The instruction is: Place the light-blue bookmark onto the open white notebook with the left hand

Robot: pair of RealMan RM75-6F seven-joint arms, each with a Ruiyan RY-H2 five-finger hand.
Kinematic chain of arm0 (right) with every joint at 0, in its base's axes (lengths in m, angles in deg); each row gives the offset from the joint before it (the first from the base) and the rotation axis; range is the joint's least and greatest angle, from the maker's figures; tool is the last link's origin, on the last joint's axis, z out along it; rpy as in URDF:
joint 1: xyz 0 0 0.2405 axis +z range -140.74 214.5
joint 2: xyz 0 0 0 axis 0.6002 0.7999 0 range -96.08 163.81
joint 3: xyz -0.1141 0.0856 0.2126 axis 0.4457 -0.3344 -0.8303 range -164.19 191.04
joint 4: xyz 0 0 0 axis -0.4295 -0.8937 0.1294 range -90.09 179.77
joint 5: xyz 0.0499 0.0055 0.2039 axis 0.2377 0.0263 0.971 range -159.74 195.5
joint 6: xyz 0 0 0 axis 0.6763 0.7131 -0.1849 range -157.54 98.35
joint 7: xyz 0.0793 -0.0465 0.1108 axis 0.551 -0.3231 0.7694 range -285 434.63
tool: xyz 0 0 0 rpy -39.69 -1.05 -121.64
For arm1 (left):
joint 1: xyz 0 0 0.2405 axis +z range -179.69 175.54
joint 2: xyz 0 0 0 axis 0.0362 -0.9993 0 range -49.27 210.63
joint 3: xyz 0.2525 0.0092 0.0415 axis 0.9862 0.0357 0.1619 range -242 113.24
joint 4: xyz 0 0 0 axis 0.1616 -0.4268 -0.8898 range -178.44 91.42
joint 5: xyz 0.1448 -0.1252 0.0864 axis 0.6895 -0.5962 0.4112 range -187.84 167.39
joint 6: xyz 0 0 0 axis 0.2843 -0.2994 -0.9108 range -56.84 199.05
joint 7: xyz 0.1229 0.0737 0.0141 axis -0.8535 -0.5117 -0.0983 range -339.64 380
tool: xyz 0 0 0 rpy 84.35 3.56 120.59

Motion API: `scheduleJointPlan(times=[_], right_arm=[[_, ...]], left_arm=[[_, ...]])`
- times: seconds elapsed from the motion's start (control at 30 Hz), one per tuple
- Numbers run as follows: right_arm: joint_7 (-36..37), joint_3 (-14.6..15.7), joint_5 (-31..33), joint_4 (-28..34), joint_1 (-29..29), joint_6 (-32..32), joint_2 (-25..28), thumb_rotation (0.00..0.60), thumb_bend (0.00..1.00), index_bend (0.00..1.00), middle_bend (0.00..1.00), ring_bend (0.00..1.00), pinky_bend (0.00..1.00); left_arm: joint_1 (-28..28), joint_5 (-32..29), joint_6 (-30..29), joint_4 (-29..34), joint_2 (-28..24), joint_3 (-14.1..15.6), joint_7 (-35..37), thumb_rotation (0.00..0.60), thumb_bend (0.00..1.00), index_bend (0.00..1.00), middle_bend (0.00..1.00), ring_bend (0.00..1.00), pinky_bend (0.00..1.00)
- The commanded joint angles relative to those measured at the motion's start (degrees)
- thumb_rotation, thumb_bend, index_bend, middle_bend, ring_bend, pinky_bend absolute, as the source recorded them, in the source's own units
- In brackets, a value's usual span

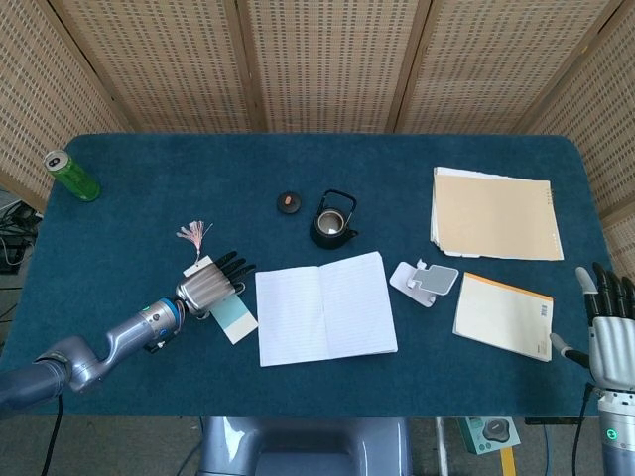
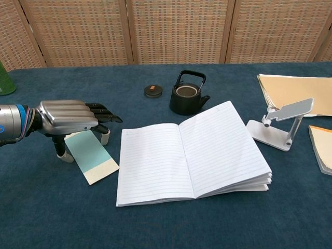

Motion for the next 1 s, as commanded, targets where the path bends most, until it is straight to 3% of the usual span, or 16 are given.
scheduleJointPlan(times=[0.03,0.6,1.0], right_arm=[[0.0,0.0,0.0,0.0,0.0,0.1,0.0,0.6,0.12,0.03,0.0,0.0,0.0],[0.3,0.1,-0.3,0.4,0.0,0.1,0.2,0.6,0.12,0.03,0.0,0.0,0.0],[0.6,0.2,-0.5,0.6,-0.1,0.3,0.4,0.6,0.12,0.03,0.0,0.0,0.0]], left_arm=[[-0.1,-0.1,-0.1,-0.1,0.1,0.0,-0.2,0.6,0.13,0.32,0.0,0.0,0.0],[-0.3,-1.5,-0.2,0.2,0.5,0.0,-1.0,0.6,0.13,0.28,0.0,0.0,0.0],[-0.5,-2.6,1.0,1.1,0.3,0.1,-2.5,0.6,0.13,0.35,0.0,0.0,0.0]])
